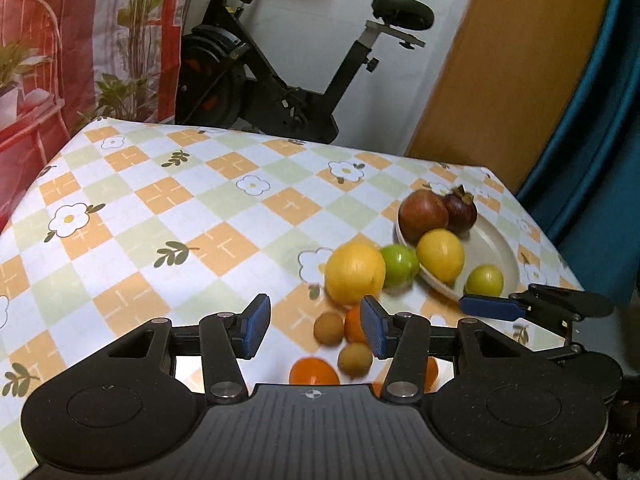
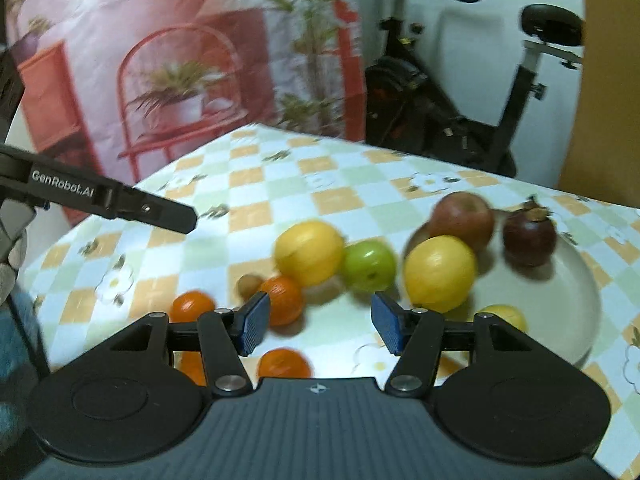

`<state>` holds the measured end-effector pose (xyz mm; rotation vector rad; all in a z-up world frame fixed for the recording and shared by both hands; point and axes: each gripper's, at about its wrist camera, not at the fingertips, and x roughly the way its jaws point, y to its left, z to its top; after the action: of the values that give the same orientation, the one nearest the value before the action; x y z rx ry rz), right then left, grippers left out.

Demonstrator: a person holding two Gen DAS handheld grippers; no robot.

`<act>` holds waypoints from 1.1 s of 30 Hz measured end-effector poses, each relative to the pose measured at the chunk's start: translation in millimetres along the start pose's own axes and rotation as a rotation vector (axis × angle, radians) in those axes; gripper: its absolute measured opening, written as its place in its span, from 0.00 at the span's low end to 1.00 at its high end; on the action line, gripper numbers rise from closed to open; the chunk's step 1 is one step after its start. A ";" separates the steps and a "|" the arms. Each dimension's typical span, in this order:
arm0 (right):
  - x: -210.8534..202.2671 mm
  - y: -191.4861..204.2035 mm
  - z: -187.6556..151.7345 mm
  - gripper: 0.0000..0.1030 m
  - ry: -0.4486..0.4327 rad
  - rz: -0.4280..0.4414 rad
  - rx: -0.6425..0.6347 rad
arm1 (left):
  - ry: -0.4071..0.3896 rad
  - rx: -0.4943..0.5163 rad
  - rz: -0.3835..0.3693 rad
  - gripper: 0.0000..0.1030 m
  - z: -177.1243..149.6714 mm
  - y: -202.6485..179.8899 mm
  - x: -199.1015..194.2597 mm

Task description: Organize fruits

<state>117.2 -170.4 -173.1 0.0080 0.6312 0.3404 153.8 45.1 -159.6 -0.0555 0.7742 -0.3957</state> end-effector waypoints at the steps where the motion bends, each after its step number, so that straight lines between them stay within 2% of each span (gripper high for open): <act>1: 1.2 2.7 -2.4 0.58 0.007 0.010 -0.004 | 0.000 0.004 0.002 0.51 -1.6 -0.8 -0.4; 5: 5.7 11.0 -12.6 0.58 0.040 0.029 -0.016 | 0.006 -0.019 -0.027 0.50 -9.0 0.3 -1.9; 13: 8.6 23.7 -29.5 0.58 0.074 0.037 -0.086 | 0.017 -0.016 -0.035 0.50 -17.9 -2.6 0.5; 15: 9.9 23.8 -30.2 0.54 0.075 0.037 -0.091 | 0.017 -0.012 -0.032 0.50 -18.5 -4.1 0.8; 18: 13.3 21.3 -30.7 0.54 0.077 0.035 -0.083 | 0.018 -0.010 -0.032 0.50 -19.5 -4.4 2.3; 20: 16.3 18.1 -30.5 0.49 0.077 0.031 -0.069 | 0.019 -0.002 -0.036 0.42 -19.6 -6.1 3.4; 23: 20.4 9.1 -30.9 0.41 0.083 0.046 -0.021 | 0.026 0.033 -0.038 0.41 -19.5 -11.7 8.1; 26: 21.6 3.4 -33.5 0.40 0.086 0.075 0.024 | 0.042 0.051 -0.045 0.41 -18.1 -17.5 15.9; 33: 22.3 2.9 -37.6 0.38 0.083 0.073 0.016 | 0.074 0.083 -0.058 0.41 -10.3 -29.5 40.1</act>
<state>111.3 -164.3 -216.0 0.0326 0.7175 0.4074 162.9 4.0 -188.2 0.0143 0.8297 -0.4866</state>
